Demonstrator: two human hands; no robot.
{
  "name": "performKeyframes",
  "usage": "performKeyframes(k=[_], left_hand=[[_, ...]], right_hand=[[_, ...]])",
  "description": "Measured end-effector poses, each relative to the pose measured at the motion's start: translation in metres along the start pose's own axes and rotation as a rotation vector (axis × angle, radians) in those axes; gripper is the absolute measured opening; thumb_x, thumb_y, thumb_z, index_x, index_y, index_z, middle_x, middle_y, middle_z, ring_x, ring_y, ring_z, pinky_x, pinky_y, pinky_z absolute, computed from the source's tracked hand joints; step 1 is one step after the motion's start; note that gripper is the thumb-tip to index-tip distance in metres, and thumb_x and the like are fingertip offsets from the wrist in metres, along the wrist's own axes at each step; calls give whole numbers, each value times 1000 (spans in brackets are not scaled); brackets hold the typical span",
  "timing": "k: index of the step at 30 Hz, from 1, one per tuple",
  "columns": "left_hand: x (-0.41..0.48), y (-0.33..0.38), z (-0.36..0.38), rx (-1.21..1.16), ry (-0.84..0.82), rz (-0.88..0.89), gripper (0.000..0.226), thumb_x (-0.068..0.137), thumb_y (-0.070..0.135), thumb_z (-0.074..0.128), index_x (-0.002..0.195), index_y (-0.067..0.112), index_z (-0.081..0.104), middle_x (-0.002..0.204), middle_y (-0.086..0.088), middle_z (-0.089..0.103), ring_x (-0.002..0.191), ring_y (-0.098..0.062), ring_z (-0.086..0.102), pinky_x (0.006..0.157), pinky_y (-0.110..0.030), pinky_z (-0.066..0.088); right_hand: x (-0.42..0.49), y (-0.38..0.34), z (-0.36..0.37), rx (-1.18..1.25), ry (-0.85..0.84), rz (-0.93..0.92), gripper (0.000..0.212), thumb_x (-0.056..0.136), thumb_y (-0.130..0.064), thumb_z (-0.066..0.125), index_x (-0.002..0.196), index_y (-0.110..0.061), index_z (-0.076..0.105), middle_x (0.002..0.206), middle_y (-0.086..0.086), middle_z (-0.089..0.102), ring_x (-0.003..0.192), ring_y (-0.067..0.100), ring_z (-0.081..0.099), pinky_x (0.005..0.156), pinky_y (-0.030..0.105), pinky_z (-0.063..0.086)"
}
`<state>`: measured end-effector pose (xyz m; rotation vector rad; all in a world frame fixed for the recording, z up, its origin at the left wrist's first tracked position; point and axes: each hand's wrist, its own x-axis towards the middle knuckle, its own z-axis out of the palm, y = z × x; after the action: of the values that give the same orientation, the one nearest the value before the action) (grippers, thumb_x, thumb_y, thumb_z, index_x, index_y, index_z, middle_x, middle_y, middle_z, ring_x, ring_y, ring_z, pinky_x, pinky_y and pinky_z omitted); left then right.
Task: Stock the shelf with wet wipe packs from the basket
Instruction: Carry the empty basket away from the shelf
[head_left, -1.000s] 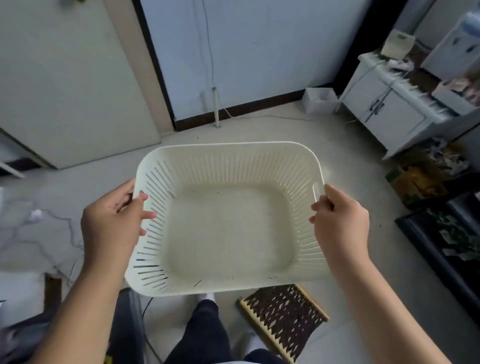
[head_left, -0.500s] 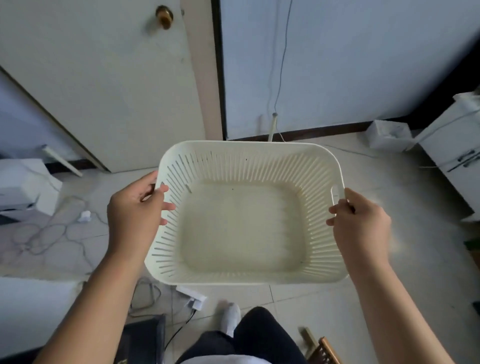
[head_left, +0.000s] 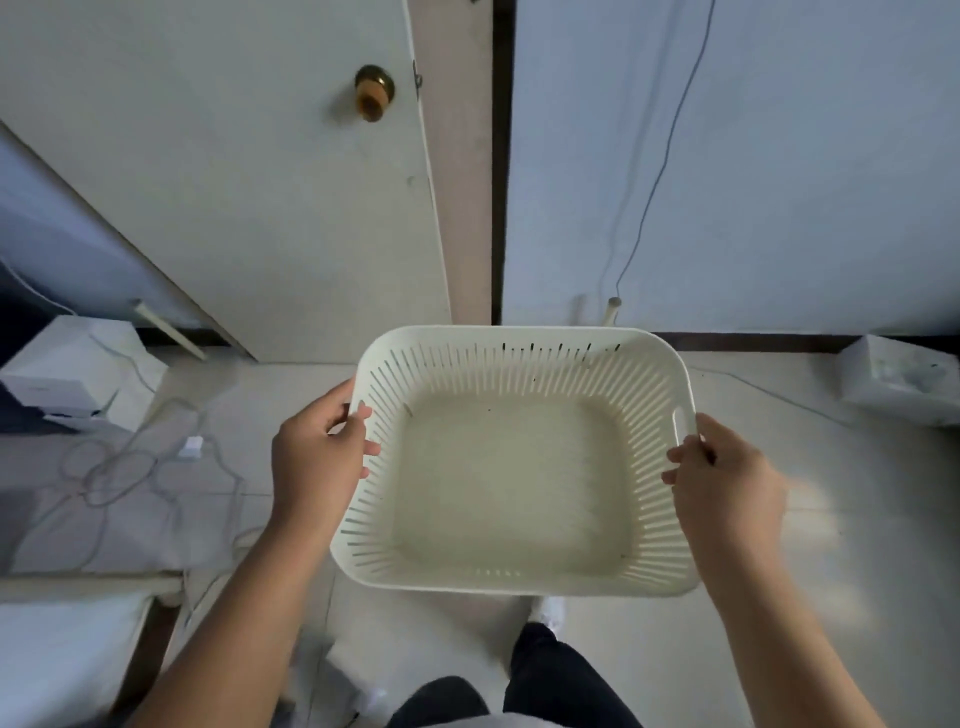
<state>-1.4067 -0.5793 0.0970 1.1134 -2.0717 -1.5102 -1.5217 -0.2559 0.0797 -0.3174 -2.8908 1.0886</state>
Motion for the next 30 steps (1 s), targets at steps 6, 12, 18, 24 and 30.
performKeyframes(k=[6,12,18,24,30], left_hand=[[78,21,81,40,15,-41,35,99,16,63,128,34,71,107,10,77,65,-12,74,51,-29,55],[169,32,146,69,-8,-77,35,100,18,61,129,35,71,107,8,76,67,-12,74,52,-28,55],[272,4,227,74,-35,-166,39,100,18,58,134,34,67,121,7,74,69,-5,74,59,-30,59],[357,-70,329,120,-4,-254,41,102,18,51,139,28,64,132,1,69,75,-15,74,65,-31,55],[434,-195,430,123,-55,-312,42,98,16,52,137,27,66,131,1,70,73,-14,74,67,-33,57]], right_hand=[[117,-14,30,-28,-71,-23,24,81,-17,40,94,-6,56,71,6,68,75,36,69,73,41,57],[216,-27,82,-53,-97,30,23,79,-16,37,91,-9,56,76,9,68,76,34,69,67,40,57],[301,-24,163,-61,-117,146,14,77,-12,39,81,-6,51,71,17,66,61,32,62,50,33,39],[387,24,274,-5,-175,261,23,70,-15,33,79,-4,52,76,17,67,76,41,66,56,31,34],[468,109,399,8,-241,280,20,72,-14,35,76,-5,53,67,10,67,71,38,71,56,33,47]])
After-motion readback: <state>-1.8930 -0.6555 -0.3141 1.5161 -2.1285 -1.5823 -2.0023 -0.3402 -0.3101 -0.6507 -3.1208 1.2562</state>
